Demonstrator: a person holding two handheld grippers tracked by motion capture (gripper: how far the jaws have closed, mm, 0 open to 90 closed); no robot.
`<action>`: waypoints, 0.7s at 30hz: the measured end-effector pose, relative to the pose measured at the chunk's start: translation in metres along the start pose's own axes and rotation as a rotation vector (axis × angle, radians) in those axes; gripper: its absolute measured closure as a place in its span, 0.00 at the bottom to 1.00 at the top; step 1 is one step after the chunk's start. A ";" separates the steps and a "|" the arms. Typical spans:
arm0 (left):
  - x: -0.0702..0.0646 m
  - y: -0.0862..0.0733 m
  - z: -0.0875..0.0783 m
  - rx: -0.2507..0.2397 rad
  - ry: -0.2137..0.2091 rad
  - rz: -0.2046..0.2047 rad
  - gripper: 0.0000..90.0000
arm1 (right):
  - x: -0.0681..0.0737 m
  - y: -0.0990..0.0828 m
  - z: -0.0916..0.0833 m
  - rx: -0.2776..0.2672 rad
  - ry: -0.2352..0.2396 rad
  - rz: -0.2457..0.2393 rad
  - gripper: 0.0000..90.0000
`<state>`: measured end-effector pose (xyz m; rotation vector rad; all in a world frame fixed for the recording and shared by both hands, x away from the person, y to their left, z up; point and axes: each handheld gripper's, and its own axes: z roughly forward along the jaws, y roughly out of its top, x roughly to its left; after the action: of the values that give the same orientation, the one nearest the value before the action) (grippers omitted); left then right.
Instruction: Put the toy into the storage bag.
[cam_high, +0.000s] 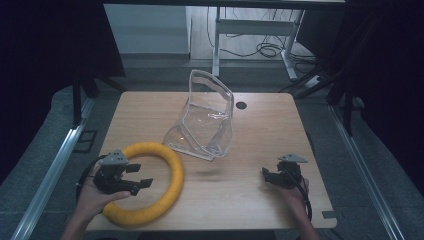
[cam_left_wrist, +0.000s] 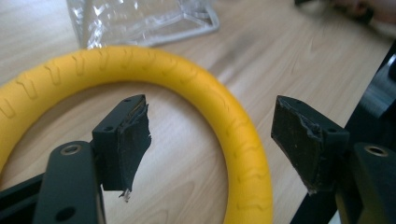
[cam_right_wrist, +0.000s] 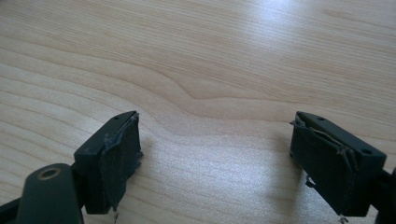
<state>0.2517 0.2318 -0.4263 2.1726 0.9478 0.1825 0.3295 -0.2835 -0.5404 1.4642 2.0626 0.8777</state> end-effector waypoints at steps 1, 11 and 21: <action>-0.003 -0.001 0.001 0.029 -0.006 0.018 0.31 | 0.000 0.000 0.000 -0.001 -0.002 0.001 0.19; -0.024 -0.007 0.016 0.171 -0.056 0.079 0.31 | 0.000 0.000 0.000 -0.004 -0.004 0.003 0.20; -0.038 -0.022 0.041 0.347 -0.051 0.107 0.32 | 0.000 0.000 0.000 -0.004 -0.006 0.004 0.20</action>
<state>0.2282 0.1919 -0.4647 2.5353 0.8868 0.0122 0.3294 -0.2837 -0.5404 1.4674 2.0533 0.8779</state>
